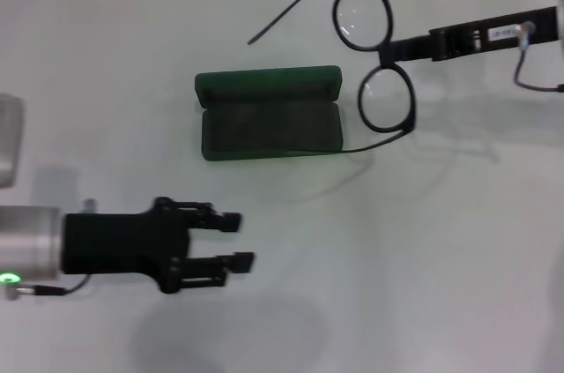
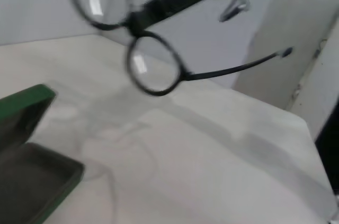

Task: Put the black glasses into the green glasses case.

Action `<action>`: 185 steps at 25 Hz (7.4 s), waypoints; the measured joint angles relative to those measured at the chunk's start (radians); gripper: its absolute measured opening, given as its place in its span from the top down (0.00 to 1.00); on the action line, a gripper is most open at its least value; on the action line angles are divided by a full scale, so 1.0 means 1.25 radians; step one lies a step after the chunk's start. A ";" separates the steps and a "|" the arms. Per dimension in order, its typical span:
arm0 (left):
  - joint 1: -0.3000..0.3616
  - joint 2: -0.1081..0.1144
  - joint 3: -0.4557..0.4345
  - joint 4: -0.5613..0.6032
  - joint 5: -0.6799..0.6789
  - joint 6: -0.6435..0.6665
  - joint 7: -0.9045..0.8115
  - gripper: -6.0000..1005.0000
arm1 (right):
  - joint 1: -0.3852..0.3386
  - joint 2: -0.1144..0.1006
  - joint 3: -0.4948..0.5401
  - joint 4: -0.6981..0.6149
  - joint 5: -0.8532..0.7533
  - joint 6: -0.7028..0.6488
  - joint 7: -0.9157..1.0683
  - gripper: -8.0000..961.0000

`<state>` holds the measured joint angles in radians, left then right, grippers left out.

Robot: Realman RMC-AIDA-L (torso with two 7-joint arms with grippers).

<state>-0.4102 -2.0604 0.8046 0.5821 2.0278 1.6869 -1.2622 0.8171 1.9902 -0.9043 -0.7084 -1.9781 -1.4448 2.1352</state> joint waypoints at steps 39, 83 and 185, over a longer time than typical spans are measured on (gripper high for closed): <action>-0.140 -0.024 0.030 -0.184 -0.183 -0.059 0.042 0.99 | -0.017 0.030 -0.185 0.304 0.371 0.080 -0.446 0.92; -0.145 0.004 0.030 -0.169 -0.244 0.078 0.042 0.98 | -0.194 -0.058 -0.165 0.163 0.404 0.070 -0.533 0.91; -0.149 -0.012 0.068 -0.176 -0.246 0.024 0.049 0.96 | -0.095 0.023 -0.196 0.093 0.367 -0.046 -0.578 0.88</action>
<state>-0.5967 -2.0749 0.8896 0.3623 1.7204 1.7171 -1.2013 0.6984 2.0186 -1.1496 -0.5921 -1.5190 -1.5028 1.4126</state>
